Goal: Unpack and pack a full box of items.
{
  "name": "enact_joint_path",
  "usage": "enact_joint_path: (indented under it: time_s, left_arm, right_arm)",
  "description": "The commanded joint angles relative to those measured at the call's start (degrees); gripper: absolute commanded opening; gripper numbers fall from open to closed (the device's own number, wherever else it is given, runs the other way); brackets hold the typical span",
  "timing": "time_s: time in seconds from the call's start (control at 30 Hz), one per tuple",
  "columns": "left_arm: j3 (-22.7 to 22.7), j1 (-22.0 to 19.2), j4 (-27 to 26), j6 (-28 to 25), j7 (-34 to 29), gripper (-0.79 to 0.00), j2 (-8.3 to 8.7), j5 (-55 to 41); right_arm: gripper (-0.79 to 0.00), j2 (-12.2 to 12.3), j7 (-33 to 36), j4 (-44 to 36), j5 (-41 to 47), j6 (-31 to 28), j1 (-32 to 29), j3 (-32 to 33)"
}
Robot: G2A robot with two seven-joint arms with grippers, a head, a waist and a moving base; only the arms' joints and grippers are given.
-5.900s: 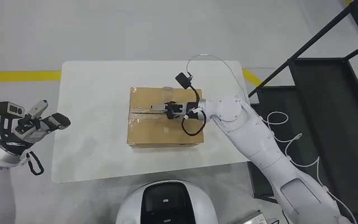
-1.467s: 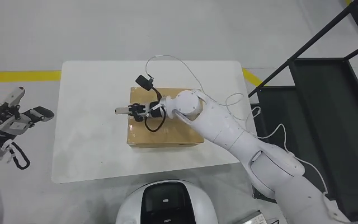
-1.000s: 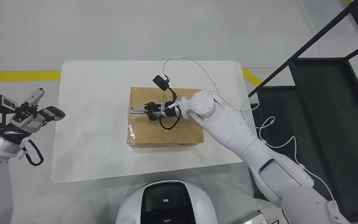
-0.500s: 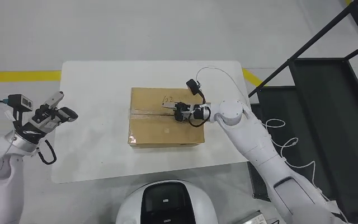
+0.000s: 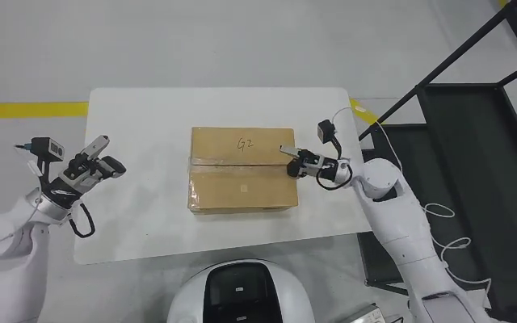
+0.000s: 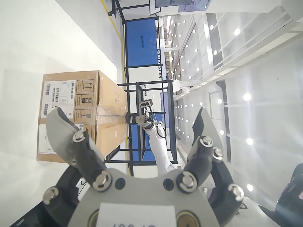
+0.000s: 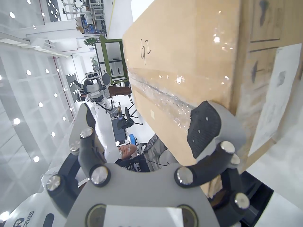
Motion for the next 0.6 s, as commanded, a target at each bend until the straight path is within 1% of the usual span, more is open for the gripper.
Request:
enact_joint_path:
  time_s: [0.0, 0.1, 0.23, 0.37, 0.57]
  left_arm:
    - [0.33, 0.13, 0.16, -0.05, 0.43, 0.000, -0.03, 0.12]
    - [1.23, 0.16, 0.13, 0.17, 2.15, 0.000, -0.22, -0.76]
    - [2.79, 0.31, -0.41, 0.91, 5.51, 0.000, -0.57, -1.54]
    - [4.58, 0.40, -0.76, 1.81, 9.40, 0.000, -0.97, -2.01]
    - [5.98, 0.76, -1.25, 1.55, 14.16, 0.000, -1.44, -2.27]
  right_arm:
    - [0.000, 0.28, 1.09, -0.64, 3.02, -2.32, -1.48, 2.11]
    - [0.000, 0.68, 2.88, -2.08, 7.29, -6.56, -3.90, 5.26]
    - [0.000, 1.17, 2.86, -3.64, 9.97, -10.35, -6.99, 8.93]
    - [0.000, 1.38, 1.71, -3.85, 11.35, -12.68, -8.83, 10.66]
    - [0.000, 1.44, 0.86, -2.56, 13.25, -14.94, -9.20, 11.45]
